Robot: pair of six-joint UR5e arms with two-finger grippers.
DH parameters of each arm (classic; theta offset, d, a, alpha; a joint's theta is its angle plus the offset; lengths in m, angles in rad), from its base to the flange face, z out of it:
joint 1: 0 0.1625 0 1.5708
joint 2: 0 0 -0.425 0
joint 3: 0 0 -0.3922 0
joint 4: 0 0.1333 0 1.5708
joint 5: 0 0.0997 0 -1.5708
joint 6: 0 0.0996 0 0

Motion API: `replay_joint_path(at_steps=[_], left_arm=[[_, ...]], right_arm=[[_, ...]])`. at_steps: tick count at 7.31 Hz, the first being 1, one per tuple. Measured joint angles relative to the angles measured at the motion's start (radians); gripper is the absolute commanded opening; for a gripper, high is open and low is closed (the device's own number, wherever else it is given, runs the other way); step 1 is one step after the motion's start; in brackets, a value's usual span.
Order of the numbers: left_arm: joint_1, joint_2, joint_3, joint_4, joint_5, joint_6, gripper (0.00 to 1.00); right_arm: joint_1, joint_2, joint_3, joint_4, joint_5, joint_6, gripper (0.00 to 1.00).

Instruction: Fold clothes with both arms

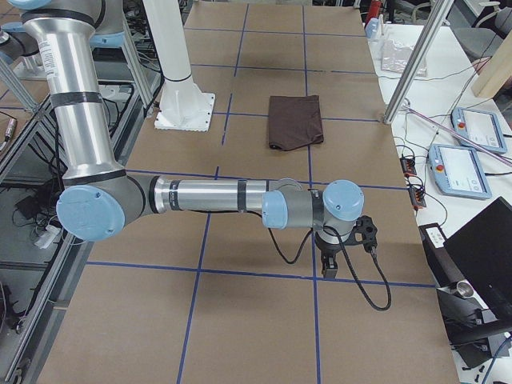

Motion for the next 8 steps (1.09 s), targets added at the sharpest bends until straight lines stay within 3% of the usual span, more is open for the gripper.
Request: replay_joint_path(at_steps=[2,8], left_arm=[[0.001,0.0,-0.006,0.016,0.039,0.001,1.0],[0.003,0.055,-0.012,-0.001,0.036,-0.033,1.0]], right_arm=[[0.0,-0.009,0.014,0.003,0.024,-0.002,1.0],[-0.005,-0.038,0.122,-0.054,0.014,0.003,1.0]])
